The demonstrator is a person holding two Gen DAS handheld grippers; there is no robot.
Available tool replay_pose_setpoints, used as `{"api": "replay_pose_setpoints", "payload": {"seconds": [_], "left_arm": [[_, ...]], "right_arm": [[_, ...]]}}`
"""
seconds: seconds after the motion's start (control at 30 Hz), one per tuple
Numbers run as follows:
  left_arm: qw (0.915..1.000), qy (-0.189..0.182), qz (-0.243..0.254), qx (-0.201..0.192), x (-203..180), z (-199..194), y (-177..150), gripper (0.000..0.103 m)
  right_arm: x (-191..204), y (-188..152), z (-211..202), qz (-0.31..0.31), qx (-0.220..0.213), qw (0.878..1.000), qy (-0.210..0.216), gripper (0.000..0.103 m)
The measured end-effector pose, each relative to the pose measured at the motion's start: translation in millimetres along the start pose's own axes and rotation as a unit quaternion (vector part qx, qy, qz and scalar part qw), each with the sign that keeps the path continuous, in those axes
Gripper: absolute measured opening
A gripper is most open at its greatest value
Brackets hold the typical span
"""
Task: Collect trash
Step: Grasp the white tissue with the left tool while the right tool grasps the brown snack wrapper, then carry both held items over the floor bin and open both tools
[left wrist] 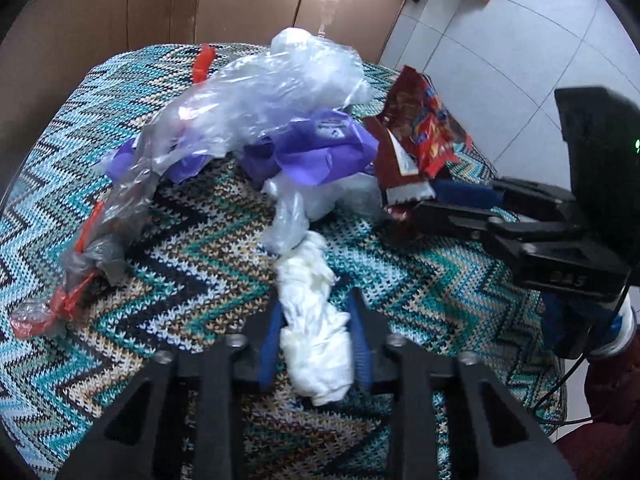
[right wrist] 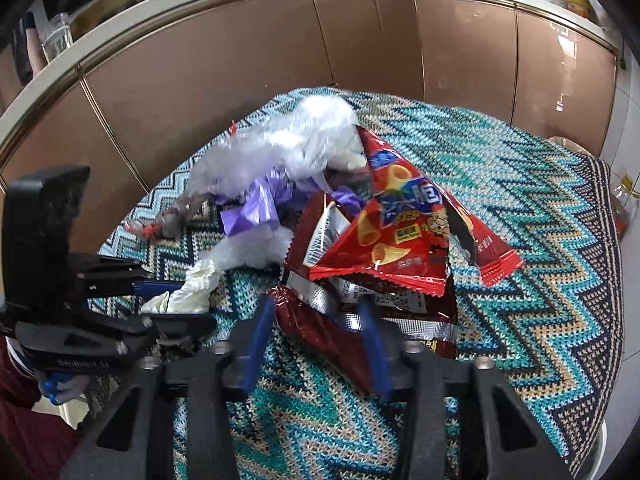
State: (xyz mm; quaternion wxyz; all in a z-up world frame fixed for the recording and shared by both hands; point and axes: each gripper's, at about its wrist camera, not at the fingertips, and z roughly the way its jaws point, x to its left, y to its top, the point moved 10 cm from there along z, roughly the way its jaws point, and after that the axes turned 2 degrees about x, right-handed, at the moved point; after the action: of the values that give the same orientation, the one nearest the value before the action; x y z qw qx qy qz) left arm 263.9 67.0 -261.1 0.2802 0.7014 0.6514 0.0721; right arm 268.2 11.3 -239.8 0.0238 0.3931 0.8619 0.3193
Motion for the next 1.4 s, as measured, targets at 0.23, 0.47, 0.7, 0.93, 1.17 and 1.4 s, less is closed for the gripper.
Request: {"api": "replay_pose_setpoints", "payload": {"seconds": [0.23, 0.47, 0.7, 0.93, 1.17, 1.4], "left_arm": [[0.9998, 0.005, 0.003, -0.019, -1, -27, -12, 0.014], [0.9985, 0.02, -0.01, -0.05, 1, -66, -30, 0.014], [0.9956, 0.038, -0.026, -0.081, 11, -108, -41, 0.014], [0.9931, 0.051, -0.028, -0.102, 20, -134, -46, 0.014], [0.9918, 0.056, -0.032, -0.111, 19, -141, -46, 0.014], [0.9902, 0.061, -0.022, -0.123, 4, -152, -38, 0.014]], "right_arm": [[15, -4, -10, -0.004, -0.004, 1.0, 0.02, 0.011], [42, -5, -47, 0.06, -0.037, 0.988, 0.137, 0.01], [65, 8, -83, 0.11, -0.078, 0.957, 0.258, 0.01], [69, 13, -106, 0.149, -0.105, 0.935, 0.304, 0.01], [60, 11, -112, 0.172, -0.112, 0.932, 0.297, 0.01], [67, 12, -141, 0.161, -0.145, 0.919, 0.328, 0.01]]}}
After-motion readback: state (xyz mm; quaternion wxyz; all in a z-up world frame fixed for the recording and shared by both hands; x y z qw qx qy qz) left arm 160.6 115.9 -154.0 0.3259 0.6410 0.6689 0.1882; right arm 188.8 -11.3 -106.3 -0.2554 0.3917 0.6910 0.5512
